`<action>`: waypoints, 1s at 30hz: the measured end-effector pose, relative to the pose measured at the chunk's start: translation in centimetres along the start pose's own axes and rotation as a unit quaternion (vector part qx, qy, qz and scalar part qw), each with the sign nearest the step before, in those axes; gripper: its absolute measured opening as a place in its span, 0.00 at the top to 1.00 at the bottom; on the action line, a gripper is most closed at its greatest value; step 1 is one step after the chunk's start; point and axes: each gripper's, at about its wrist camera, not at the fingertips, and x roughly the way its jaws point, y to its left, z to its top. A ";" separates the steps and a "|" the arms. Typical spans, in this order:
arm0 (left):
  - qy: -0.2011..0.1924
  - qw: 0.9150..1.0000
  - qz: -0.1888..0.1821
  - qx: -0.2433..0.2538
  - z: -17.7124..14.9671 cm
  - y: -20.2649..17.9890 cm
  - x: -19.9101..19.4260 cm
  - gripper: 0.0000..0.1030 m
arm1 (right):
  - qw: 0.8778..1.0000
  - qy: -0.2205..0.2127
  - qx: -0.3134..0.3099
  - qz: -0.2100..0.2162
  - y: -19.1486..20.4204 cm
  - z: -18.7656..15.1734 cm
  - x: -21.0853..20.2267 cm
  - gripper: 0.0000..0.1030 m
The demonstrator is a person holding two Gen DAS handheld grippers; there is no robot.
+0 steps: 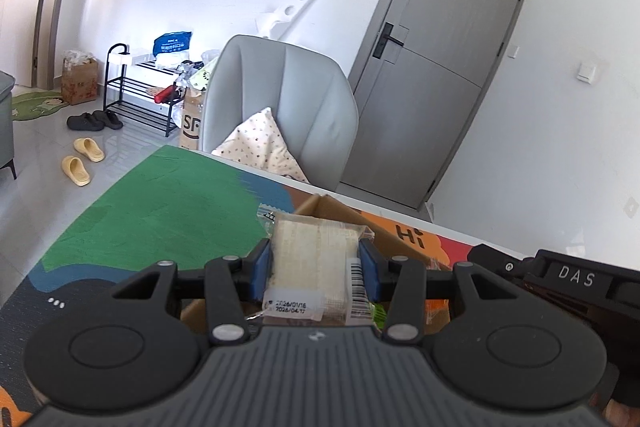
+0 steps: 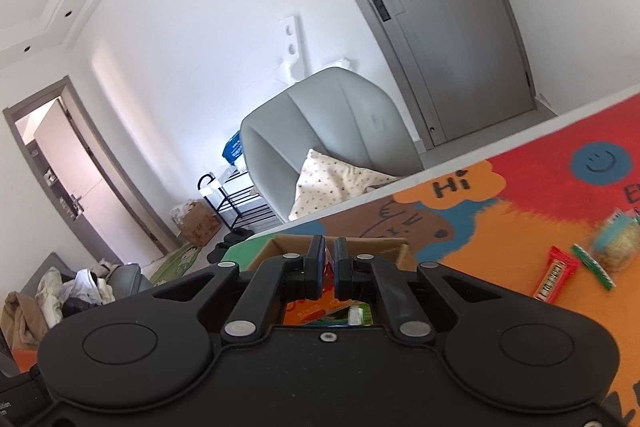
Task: Organize snacks
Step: 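Lower the bread bag into the box and open the left gripper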
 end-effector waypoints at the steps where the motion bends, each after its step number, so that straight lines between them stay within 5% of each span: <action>1: 0.000 1.000 0.001 -0.002 0.1 0.2 0.0 0.56 | 1.000 0.000 -0.003 0.001 0.3 0.1 0.2 0.94; 30: 0.009 1.000 -0.024 0.014 -0.7 -0.7 -0.7 0.50 | 0.999 -0.009 0.009 -0.049 -1.3 -0.5 -1.6 0.42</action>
